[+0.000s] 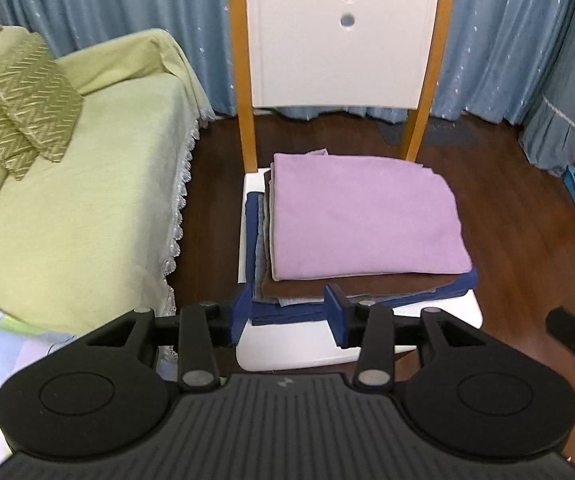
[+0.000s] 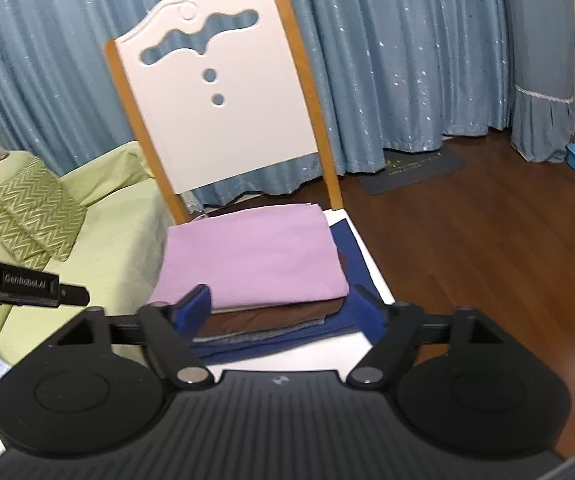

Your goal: Fold clothes

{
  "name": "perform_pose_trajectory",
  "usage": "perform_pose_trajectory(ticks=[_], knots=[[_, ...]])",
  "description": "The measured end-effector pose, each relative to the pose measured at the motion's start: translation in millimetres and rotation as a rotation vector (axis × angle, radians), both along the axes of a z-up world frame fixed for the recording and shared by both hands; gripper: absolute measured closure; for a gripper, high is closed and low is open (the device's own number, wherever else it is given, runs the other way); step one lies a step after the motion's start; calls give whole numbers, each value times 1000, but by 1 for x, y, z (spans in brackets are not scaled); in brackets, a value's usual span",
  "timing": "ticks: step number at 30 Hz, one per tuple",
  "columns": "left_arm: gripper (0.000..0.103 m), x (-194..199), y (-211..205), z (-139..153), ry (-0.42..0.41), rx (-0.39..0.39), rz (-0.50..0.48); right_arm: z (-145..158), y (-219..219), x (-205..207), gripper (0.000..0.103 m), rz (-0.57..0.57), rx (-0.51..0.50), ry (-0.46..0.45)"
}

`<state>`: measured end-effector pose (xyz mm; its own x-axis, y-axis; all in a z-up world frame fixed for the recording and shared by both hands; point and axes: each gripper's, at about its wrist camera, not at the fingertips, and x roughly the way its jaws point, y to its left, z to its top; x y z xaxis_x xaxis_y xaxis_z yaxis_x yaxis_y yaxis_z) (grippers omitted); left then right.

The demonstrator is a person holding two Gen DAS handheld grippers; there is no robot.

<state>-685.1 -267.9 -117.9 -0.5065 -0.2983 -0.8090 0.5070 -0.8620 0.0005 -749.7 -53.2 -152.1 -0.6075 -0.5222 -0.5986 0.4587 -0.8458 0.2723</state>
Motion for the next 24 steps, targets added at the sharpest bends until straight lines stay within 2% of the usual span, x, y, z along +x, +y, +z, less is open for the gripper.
perform_pose_trajectory(ticks=[6, 8, 9, 13, 17, 24], knots=[[53, 64, 49, 14, 16, -31, 91, 16, 37, 48, 13, 73, 23, 13], [47, 88, 71, 22, 14, -33, 102, 27, 60, 74, 7, 78, 12, 37], [41, 100, 82, 26, 13, -34, 107, 32, 71, 86, 7, 81, 4, 43], [40, 138, 124, 50, 26, -52, 97, 53, 106, 119, 4, 85, -13, 54], [37, 164, 162, 78, 52, -84, 77, 87, 152, 154, 2, 96, -11, 117], [31, 195, 201, 114, 96, -123, 91, 125, 194, 181, 2, 85, -20, 167]])
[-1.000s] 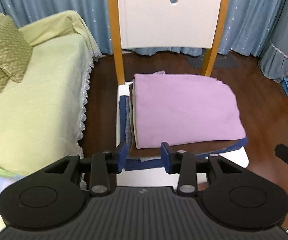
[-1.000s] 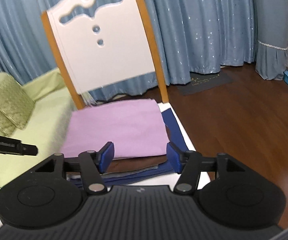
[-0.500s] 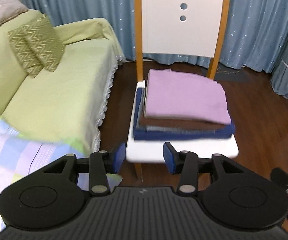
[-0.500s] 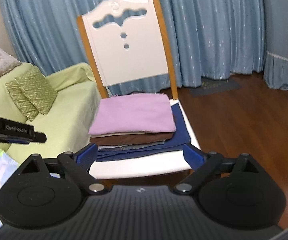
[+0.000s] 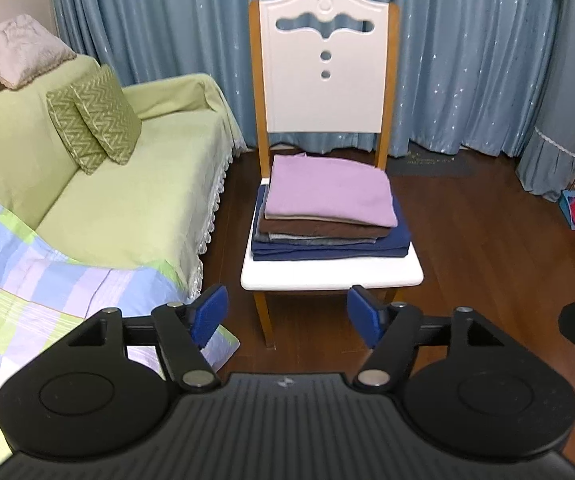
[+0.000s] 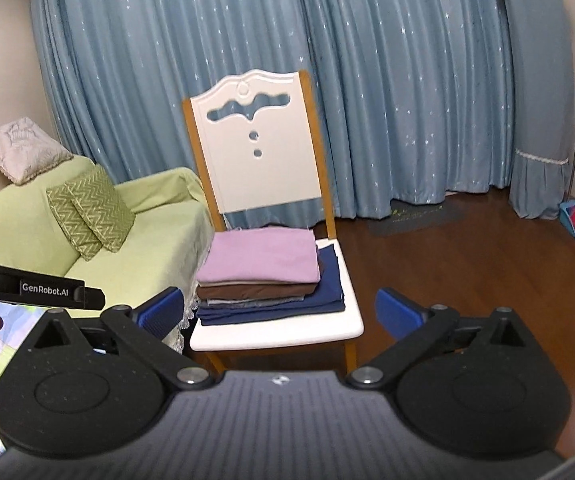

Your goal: Fold clothes

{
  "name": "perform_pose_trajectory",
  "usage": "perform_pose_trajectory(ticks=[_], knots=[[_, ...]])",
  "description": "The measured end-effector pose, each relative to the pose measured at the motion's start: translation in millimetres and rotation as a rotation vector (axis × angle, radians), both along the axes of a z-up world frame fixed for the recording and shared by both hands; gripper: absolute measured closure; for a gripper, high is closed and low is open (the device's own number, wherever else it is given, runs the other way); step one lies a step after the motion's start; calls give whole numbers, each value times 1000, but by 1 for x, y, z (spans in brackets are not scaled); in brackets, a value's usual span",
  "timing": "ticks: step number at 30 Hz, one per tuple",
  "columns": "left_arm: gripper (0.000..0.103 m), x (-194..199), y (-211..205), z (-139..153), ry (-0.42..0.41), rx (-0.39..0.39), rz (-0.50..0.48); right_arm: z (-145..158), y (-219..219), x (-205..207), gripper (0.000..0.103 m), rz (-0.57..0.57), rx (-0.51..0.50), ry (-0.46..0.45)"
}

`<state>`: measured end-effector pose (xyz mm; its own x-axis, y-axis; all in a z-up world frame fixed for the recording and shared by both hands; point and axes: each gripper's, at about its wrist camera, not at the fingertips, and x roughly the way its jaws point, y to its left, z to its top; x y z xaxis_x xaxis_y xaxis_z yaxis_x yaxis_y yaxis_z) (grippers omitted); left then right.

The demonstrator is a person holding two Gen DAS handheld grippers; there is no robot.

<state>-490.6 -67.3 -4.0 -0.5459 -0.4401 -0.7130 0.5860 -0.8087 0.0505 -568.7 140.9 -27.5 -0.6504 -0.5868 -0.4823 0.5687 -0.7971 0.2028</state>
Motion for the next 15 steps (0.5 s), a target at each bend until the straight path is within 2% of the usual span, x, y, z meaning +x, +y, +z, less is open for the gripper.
perform_pose_trajectory(ticks=[5, 7, 11, 15], knots=[[29, 19, 12, 10, 6, 8, 17, 12, 7, 12, 1, 23, 30, 12], [21, 30, 20, 17, 13, -6, 13, 16, 9, 18, 1, 38, 38, 17], [17, 42, 26, 23, 33, 6, 22, 18, 13, 23, 1, 54, 49, 25], [17, 42, 32, 25, 11, -49, 27, 18, 19, 24, 1, 54, 53, 19]])
